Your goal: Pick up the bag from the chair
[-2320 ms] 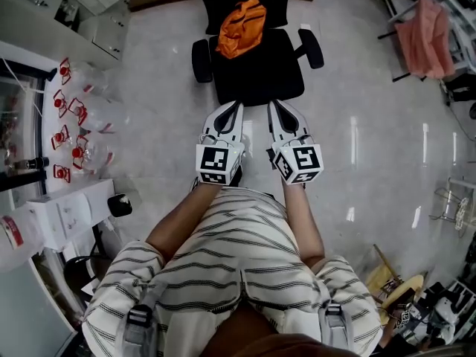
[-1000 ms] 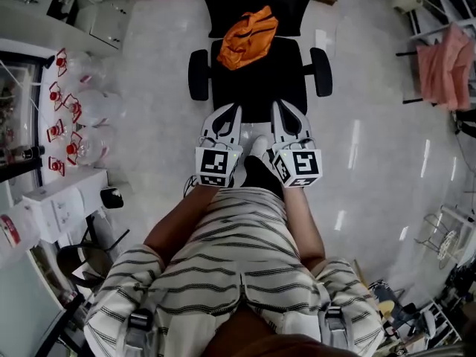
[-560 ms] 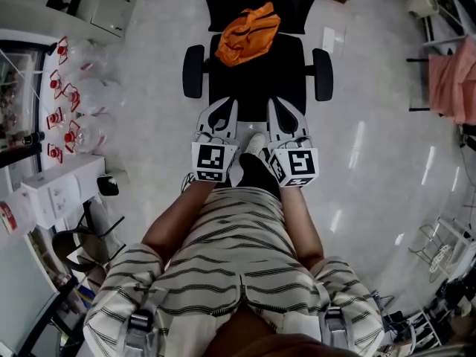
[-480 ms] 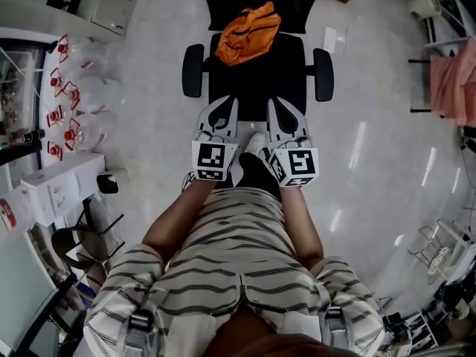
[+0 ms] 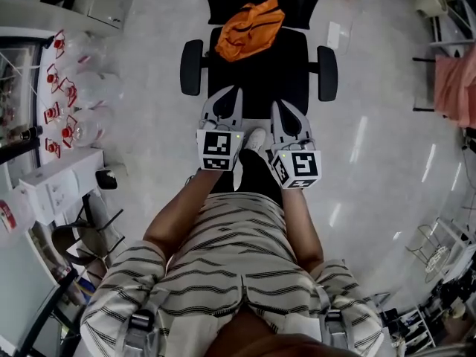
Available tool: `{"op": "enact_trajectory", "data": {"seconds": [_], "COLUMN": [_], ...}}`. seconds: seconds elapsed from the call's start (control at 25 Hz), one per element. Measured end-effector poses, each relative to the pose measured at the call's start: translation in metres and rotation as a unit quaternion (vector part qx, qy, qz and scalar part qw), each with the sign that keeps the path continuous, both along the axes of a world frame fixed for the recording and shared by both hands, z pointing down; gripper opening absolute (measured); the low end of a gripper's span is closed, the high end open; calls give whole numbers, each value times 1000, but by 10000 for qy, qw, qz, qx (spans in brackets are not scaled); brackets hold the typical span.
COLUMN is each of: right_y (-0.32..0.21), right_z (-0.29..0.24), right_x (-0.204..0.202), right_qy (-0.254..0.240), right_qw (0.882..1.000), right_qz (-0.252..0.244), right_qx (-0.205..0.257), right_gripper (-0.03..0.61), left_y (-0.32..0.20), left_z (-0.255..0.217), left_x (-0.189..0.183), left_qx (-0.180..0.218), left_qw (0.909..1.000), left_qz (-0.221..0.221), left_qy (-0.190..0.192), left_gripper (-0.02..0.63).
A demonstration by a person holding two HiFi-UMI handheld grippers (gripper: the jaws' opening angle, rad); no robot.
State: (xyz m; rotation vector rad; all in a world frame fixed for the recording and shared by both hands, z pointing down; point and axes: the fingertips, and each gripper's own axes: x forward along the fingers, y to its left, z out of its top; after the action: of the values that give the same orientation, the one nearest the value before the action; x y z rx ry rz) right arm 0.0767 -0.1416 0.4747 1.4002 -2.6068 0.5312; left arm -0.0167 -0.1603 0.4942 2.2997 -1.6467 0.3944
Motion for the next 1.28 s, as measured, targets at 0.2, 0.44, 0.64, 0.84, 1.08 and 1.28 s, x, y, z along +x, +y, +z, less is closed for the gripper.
{"op": "enact_trajectory", "data": {"seconds": [0.2, 0.44, 0.64, 0.84, 1.08, 1.28], "right_y": [-5, -12, -15, -17, -19, -22], "right_z": [11, 22, 29, 34, 42, 48], "right_x": [-3, -11, -17, -16, -11, -13], "right_qy": [-1, 58, -73, 32, 85, 77], "right_qw": [9999, 9998, 9994, 9994, 9991, 9990], "right_qz": [76, 89, 71, 82, 156, 145], "right_qx": [-117, -160, -327, -330, -390, -415], "right_gripper": [18, 18, 18, 18, 18, 18], "left_y": [-13, -28, -42, -57, -73, -79], "left_z": [14, 33, 44, 59, 71, 80], "left_x": [-5, -9, -13, -15, -12, -7], "left_qx": [-92, -204, -262, -332, -368, -420], "left_qw": [10000, 9998, 9997, 9994, 9993, 9991], "left_qz": [-4, 18, -11, -46, -47, -47], "left_qy": [-6, -22, 5, -5, -18, -62], "left_gripper": [23, 23, 25, 26, 57, 85]}}
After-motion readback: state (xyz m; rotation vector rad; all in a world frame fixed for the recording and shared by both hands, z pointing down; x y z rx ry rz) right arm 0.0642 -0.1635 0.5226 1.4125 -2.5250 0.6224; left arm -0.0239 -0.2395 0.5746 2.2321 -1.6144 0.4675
